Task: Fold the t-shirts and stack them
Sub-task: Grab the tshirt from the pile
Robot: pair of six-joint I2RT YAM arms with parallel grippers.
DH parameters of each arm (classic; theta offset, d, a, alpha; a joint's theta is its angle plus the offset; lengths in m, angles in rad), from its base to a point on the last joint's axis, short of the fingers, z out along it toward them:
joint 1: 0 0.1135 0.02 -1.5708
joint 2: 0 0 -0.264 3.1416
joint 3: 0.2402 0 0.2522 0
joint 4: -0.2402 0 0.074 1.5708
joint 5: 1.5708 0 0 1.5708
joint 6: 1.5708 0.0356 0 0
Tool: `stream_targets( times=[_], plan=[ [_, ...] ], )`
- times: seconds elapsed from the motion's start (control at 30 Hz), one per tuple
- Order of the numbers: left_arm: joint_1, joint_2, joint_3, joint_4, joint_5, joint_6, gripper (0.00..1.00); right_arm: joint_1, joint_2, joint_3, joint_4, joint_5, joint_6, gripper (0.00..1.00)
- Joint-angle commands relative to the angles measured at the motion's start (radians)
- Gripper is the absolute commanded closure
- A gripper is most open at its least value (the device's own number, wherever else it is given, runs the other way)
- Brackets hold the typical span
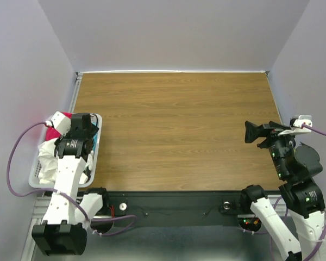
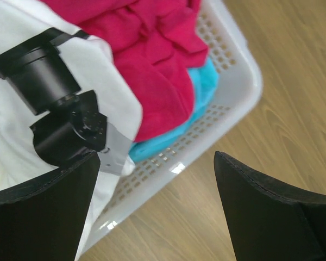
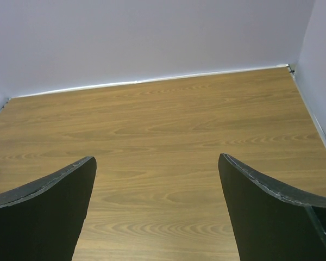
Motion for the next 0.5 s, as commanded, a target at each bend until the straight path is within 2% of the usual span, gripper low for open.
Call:
stream_targets(
  times=[0.0, 0.23, 0.47],
  plan=[
    [0.059, 0.067, -0.034, 0.037, -0.128, -0.100, 0.01, 0.020, 0.017, -0.004, 0.033, -0.019, -0.011, 0.00],
    [0.168, 0.084, -0.110, 0.062, -0.159, -0.154, 0.02, 0.035, 0.029, 0.001, 0.032, -0.006, -0.028, 0.00],
    [0.237, 0.064, -0.229, 0.126, -0.134, -0.174, 0.13, 0.043, 0.050, 0.009, 0.032, -0.026, -0.037, 0.00]
  ],
)
